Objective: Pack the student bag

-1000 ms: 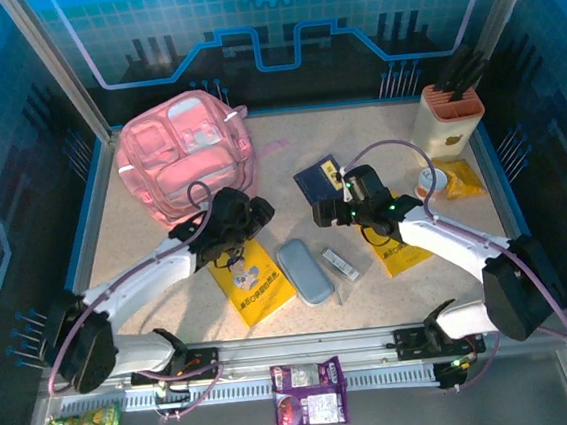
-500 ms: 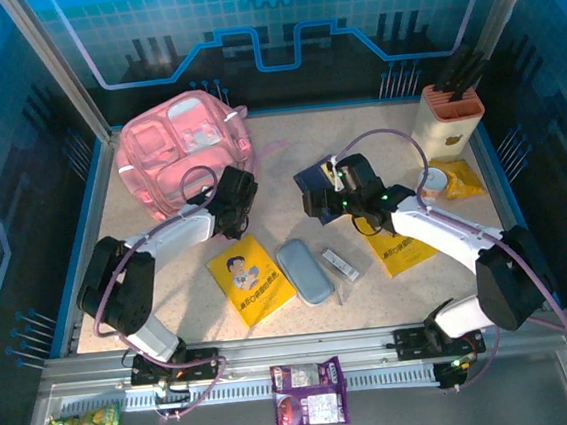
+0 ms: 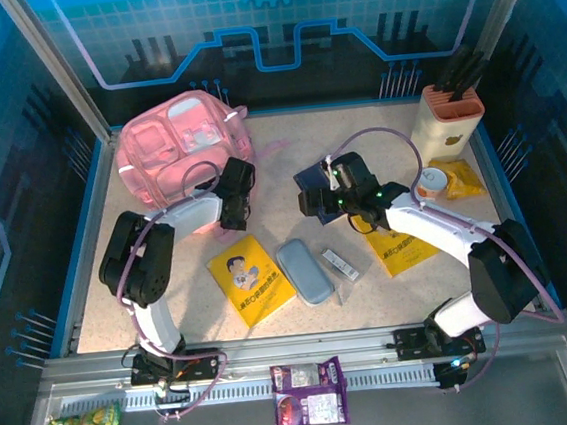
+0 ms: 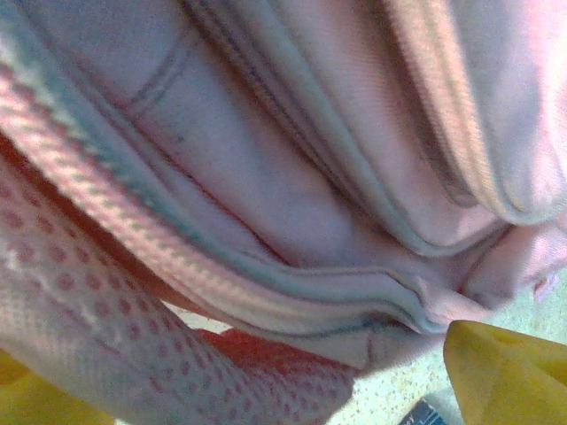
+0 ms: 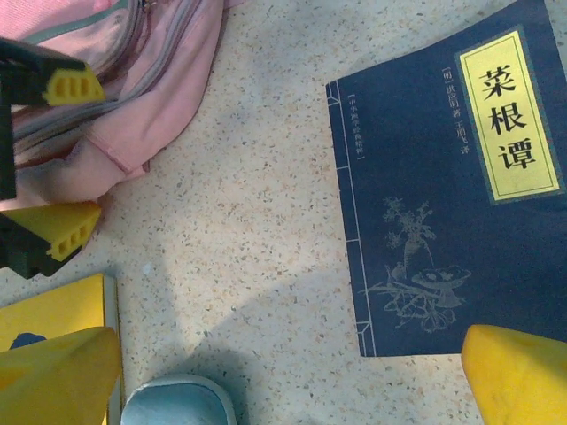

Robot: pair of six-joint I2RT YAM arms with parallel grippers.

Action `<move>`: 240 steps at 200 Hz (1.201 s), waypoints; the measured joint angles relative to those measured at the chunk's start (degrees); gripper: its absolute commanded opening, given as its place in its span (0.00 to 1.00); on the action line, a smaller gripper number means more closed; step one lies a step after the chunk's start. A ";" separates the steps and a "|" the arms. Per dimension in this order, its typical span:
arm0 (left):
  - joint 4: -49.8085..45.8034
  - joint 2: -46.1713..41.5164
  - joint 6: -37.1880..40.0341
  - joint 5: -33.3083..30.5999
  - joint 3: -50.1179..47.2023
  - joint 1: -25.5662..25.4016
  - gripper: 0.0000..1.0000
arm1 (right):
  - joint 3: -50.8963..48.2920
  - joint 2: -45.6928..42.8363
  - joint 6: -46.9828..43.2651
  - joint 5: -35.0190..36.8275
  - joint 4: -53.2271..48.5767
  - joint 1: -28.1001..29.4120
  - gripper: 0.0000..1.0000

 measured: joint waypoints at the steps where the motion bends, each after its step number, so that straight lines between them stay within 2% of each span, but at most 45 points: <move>1: -0.02 0.04 -0.24 0.00 0.00 0.00 0.80 | 0.04 0.02 0.00 0.00 -0.02 0.00 1.00; 12: -0.48 0.17 -0.07 0.00 0.02 0.04 0.72 | 0.15 0.09 0.00 0.07 -0.02 0.09 1.00; 48: -0.35 0.17 0.94 0.07 0.07 0.52 0.37 | 0.17 0.15 -0.22 0.52 -0.04 0.31 1.00; 65: 0.26 0.17 2.95 0.17 0.07 0.83 0.24 | 0.17 0.15 -0.42 1.31 -0.07 0.31 1.00; 106: 1.09 0.09 8.74 1.11 0.07 1.18 0.00 | 0.44 0.15 -0.85 2.27 -0.55 0.31 1.00; 156: 0.48 -4.33 19.67 4.96 0.00 1.68 0.00 | 2.69 0.15 -1.97 2.89 -2.03 0.31 1.00; 211: -4.13 -17.33 38.45 12.87 -4.17 2.62 0.00 | 3.96 0.15 -2.29 1.77 -6.05 0.63 1.00; 240: -8.68 -25.05 46.82 16.96 -7.58 3.19 0.00 | 6.34 0.52 -1.73 1.16 -8.13 3.65 1.00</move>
